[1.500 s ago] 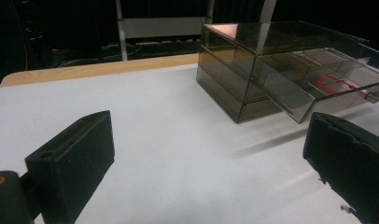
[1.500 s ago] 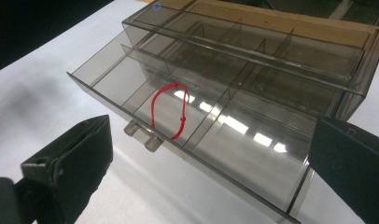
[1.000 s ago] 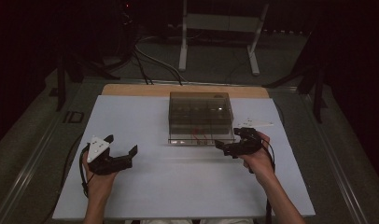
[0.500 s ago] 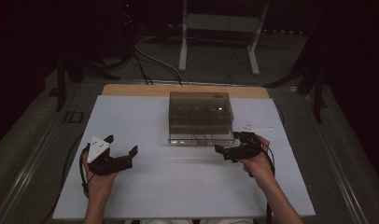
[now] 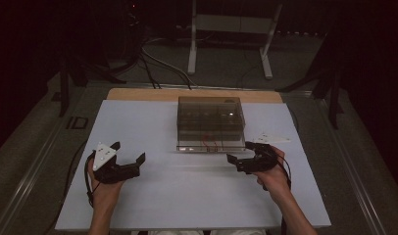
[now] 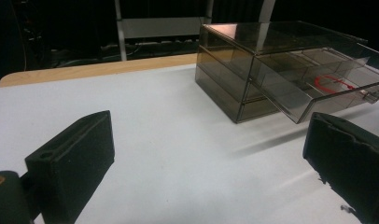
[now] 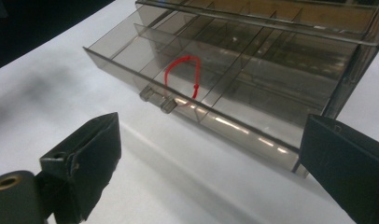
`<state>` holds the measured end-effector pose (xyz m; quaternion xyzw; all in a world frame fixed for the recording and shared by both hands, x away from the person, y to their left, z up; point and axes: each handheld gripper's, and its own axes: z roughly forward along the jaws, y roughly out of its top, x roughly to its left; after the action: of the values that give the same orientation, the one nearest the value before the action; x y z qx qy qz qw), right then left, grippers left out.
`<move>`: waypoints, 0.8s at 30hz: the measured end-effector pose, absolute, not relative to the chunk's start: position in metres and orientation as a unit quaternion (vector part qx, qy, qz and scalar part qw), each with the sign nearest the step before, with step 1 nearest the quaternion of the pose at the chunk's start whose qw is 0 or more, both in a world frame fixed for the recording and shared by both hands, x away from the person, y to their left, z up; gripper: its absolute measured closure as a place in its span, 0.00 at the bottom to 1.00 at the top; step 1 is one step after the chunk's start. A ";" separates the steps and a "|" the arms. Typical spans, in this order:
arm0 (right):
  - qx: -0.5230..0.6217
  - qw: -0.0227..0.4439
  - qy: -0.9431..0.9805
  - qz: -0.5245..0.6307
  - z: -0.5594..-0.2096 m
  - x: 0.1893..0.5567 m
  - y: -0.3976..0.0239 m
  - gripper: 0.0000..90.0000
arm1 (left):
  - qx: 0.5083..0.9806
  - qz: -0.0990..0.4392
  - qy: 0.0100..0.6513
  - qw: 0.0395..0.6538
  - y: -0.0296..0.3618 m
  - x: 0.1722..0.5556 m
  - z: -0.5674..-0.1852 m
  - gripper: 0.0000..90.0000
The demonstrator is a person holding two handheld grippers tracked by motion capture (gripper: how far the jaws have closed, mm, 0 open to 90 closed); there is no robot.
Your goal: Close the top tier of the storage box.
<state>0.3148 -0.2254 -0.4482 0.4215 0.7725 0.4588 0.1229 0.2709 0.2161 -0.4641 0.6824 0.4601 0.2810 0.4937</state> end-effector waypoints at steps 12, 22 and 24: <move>0.419 0.126 0.780 0.448 -0.458 0.309 -0.217 0.34 | 0.683 0.279 0.461 0.493 0.215 0.272 -0.465 0.04; 0.412 0.125 0.786 0.445 -0.467 0.312 -0.208 0.61 | 0.682 0.280 0.462 0.493 0.217 0.272 -0.465 0.04; 0.409 0.124 0.788 0.443 -0.469 0.312 -0.206 0.66 | 0.683 0.280 0.461 0.493 0.216 0.272 -0.465 0.04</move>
<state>0.3125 -0.2058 -0.4687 0.4092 0.7878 0.4435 0.1238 0.2716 0.2164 -0.4647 0.6826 0.4611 0.2803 0.4928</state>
